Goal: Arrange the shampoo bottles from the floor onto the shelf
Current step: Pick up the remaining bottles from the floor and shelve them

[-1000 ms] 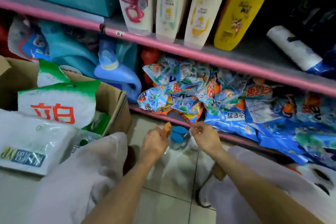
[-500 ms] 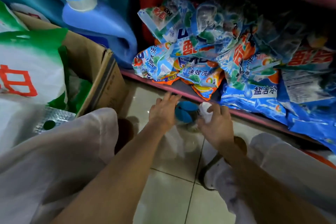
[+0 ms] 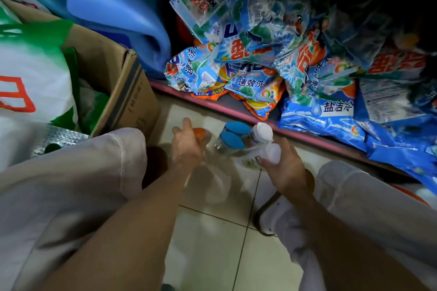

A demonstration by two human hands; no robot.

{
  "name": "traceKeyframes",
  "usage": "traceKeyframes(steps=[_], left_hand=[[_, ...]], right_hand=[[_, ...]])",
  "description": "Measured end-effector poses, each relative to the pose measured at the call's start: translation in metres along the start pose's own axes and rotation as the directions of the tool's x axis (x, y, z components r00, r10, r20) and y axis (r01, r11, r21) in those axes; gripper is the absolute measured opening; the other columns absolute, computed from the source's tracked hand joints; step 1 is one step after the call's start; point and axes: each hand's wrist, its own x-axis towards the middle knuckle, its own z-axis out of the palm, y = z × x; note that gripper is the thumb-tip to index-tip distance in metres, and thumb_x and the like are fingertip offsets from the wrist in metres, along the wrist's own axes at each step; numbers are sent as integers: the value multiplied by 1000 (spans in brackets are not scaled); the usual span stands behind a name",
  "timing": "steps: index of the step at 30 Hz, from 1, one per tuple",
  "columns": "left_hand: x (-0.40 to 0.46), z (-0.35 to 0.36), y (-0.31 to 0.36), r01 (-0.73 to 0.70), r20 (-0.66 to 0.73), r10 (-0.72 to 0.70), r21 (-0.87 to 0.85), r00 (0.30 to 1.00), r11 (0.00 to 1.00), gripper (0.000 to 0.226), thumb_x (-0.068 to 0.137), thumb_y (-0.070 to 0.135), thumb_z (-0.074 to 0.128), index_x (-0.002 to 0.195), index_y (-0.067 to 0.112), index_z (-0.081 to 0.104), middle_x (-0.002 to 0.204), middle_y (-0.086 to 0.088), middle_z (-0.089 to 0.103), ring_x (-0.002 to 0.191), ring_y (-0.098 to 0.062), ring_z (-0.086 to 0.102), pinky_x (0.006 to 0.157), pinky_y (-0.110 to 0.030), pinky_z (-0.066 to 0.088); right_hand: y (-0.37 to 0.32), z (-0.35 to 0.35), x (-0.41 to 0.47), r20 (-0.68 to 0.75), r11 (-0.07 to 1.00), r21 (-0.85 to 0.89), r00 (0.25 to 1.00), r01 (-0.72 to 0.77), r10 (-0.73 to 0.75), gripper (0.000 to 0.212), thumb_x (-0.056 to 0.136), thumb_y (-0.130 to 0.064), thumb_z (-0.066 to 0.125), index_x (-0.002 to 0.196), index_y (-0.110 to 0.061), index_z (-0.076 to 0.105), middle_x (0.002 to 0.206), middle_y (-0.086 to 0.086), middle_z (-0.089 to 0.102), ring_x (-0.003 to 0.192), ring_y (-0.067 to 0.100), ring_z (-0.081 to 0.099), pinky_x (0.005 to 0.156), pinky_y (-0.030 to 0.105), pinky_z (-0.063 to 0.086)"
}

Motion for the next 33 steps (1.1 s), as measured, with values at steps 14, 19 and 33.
traceKeyframes(steps=[14, 19, 33], left_hand=[[-127, -160, 71, -254, -242, 239, -33, 940, 967, 17, 71, 13, 62, 86, 8, 68, 95, -16, 68, 89, -32, 64, 73, -33, 48], [-197, -250, 140, -568, -444, 481, -80, 756, 819, 14, 79, 12, 61, 92, 16, 66, 99, -13, 69, 99, -34, 61, 78, -35, 46], [-231, -326, 266, -862, -428, 792, 56, 435, 503, 33, 87, 6, 61, 119, 15, 62, 120, -6, 52, 111, -24, 52, 96, -27, 37]], right_hand=[[-106, -196, -97, -96, 967, -143, 969, 212, -226, 51, 68, -43, 78, 107, -25, 51, 89, 1, 61, 92, 30, 60, 67, 33, 43], [-167, -318, -140, -337, 923, -192, 861, 332, -380, 63, 64, -48, 79, 116, -22, 56, 104, 6, 66, 97, 27, 59, 71, 29, 36], [-206, -427, -81, -491, 909, -289, 769, 300, -410, 56, 75, -30, 76, 122, -16, 49, 112, 17, 56, 101, 39, 56, 80, 39, 40]])
